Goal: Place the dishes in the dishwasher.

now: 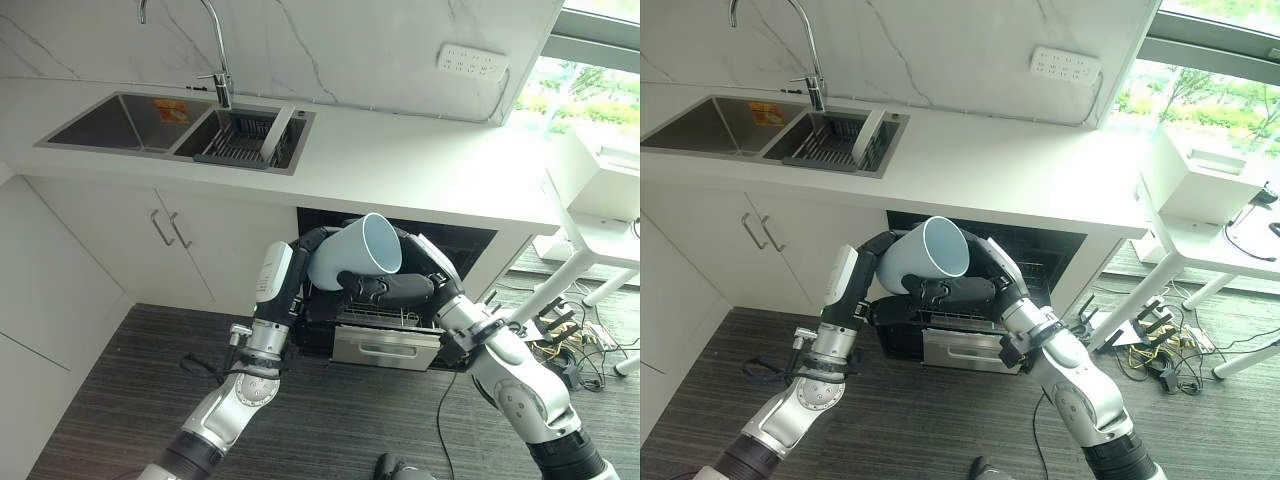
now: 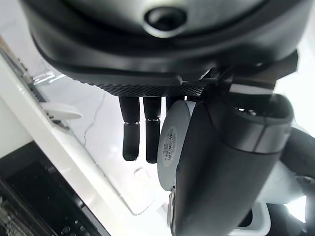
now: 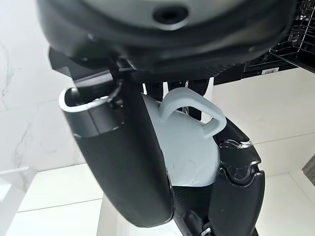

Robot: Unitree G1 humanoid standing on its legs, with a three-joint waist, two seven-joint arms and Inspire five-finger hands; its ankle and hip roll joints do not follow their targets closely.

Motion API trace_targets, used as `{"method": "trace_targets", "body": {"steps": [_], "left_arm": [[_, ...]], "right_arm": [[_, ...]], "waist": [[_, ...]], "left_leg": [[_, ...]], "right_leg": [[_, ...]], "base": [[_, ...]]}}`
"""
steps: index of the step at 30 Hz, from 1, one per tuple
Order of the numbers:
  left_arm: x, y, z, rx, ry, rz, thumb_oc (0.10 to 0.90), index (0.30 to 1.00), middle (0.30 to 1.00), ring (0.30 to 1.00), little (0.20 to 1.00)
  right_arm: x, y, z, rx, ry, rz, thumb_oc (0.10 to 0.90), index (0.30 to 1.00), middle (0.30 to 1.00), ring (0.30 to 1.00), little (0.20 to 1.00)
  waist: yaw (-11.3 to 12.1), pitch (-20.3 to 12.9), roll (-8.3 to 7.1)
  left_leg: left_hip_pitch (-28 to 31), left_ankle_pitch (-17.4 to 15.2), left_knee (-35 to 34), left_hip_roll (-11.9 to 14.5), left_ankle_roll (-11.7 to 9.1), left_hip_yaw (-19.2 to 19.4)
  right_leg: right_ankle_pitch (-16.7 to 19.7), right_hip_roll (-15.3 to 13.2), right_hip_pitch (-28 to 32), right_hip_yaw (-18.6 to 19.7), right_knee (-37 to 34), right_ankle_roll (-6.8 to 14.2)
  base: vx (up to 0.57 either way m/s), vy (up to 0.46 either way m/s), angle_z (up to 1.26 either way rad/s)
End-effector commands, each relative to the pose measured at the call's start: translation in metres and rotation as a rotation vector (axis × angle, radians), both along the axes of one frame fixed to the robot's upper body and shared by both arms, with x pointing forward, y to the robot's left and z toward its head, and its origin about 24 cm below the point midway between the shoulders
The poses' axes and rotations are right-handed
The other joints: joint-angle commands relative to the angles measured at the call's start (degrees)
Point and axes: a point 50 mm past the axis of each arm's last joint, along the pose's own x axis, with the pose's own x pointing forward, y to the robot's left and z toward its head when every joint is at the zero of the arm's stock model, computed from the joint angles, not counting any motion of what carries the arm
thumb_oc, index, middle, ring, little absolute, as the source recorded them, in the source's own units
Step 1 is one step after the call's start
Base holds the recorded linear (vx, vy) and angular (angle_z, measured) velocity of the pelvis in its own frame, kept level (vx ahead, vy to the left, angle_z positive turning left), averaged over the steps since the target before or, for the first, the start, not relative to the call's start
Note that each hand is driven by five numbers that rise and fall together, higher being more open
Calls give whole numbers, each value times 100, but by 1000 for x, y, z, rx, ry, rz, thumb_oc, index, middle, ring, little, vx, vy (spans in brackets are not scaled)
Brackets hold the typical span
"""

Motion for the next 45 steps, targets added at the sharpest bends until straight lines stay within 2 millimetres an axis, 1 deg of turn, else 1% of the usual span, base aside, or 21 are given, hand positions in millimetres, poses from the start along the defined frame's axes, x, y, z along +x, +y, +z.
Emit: {"method": "trace_targets", "body": {"steps": [1, 2, 6, 7, 11, 13, 16, 17, 19, 25, 27, 28, 29, 37, 45], "left_arm": [[1, -14, 45, -96, -189, -113, 800, 900, 900, 900, 900], [0, -8, 44, -103, -181, -93, 800, 900, 900, 900, 900], [0, 6, 39, -122, -163, -36, 800, 900, 900, 900, 900], [-1, 13, 37, -127, -159, 1, 800, 900, 900, 900, 900], [-3, 32, 32, -144, -138, 95, 800, 900, 900, 900, 900], [-4, 45, 29, -158, -128, 151, 800, 900, 900, 900, 900], [-8, 72, 23, -181, -121, 291, 800, 900, 900, 900, 900], [-9, 76, 23, -181, -123, 318, 800, 900, 900, 900, 900], [-10, 94, 18, -195, -117, 424, 800, 900, 900, 900, 900], [-22, 129, 6, -218, -123, 642, 800, 900, 900, 900, 900], [-23, 133, 5, -224, -125, 665, 800, 900, 900, 900, 900], [-27, 140, 4, -228, -134, 701, 800, 900, 900, 900, 900], [-28, 142, 4, -228, -141, 719, 800, 900, 900, 900, 900], [-38, 160, 2, -251, -177, 836, 800, 900, 900, 900, 900], [-44, 167, 0, -261, -181, 866, 800, 900, 900, 900, 900]], "right_arm": [[-14, -3, 82, 232, -429, -23, 400, 300, 300, 300, 300], [-15, -8, 81, 242, -429, -46, 400, 300, 300, 300, 300], [-15, -16, 79, 251, -432, -88, 400, 300, 300, 300, 300], [-16, -20, 78, 256, -433, -104, 400, 300, 300, 300, 300], [-17, -29, 76, 260, -432, -134, 400, 300, 300, 300, 300], [-18, -34, 74, 258, -433, -150, 400, 300, 300, 300, 300], [-19, -42, 72, 260, -430, -182, 400, 300, 300, 300, 300], [-19, -43, 72, 261, -430, -186, 400, 300, 300, 300, 300], [-18, -46, 72, 265, -431, -200, 400, 300, 300, 300, 300], [-18, -53, 73, 270, -438, -232, 400, 300, 300, 300, 300], [-18, -54, 73, 271, -439, -236, 400, 300, 300, 300, 300], [-18, -55, 73, 273, -439, -245, 400, 300, 300, 300, 300], [-18, -56, 74, 275, -439, -251, 400, 300, 300, 300, 300], [-19, -63, 76, 287, -449, -279, 400, 300, 300, 300, 300], [-20, -67, 78, 292, -459, -307, 400, 300, 300, 300, 300]], "waist": [[-40, -244, 10], [-49, -240, 25], [-43, -225, 53], [-37, -214, 62], [-15, -212, 73], [5, -203, 82], [39, -210, 91], [42, -212, 92], [46, -233, 97], [65, -261, 113], [65, -267, 115], [71, -281, 116], [72, -286, 119], [56, -320, 141], [46, -334, 154]], "left_leg": [[470, -628, -241, -111, -34, -722], [470, -622, -241, -108, -36, -720], [464, -615, -241, -110, -39, -726], [458, -608, -241, -109, -42, -733], [448, -591, -241, -101, -53, -741], [446, -582, -241, -102, -60, -753], [446, -567, -241, -96, -70, -773], [445, -563, -241, -96, -72, -776], [444, -551, -241, -98, -83, -787], [443, -542, -241, -106, -94, -803], [440, -540, -241, -109, -95, -807], [440, -538, -241, -110, -99, -811], [437, -535, -241, -108, -102, -812], [434, -535, -241, -117, -105, -809], [428, -530, -241, -113, -116, -807]], "right_leg": [[-867, -78, 309, 458, 460, 542], [-867, -77, 302, 464, 460, 539], [-870, -77, 301, 466, 460, 530], [-873, -75, 296, 468, 460, 525], [-872, -84, 299, 440, 460, 514], [-876, -90, 309, 427, 460, 506], [-890, -100, 329, 390, 460, 484], [-891, -99, 329, 388, 460, 480], [-906, -89, 337, 393, 460, 466], [-929, -98, 338, 385, 460, 443], [-930, -97, 335, 386, 460, 441], [-933, -98, 336, 384, 460, 439], [-935, -99, 336, 382, 460, 438], [-954, -92, 329, 388, 460, 417], [-963, -83, 317, 399, 460, 407]], "base": [[0, 0, 0], [0, 0, 0], [0, 0, 0], [0, 0, 0], [0, 0, 0], [0, 0, 0], [0, 0, 0], [0, 0, 0], [0, 0, 0], [0, 0, 0], [0, 0, 0], [0, 0, 0], [0, 0, 0], [-2, 1, 1], [0, 0, 0]]}}
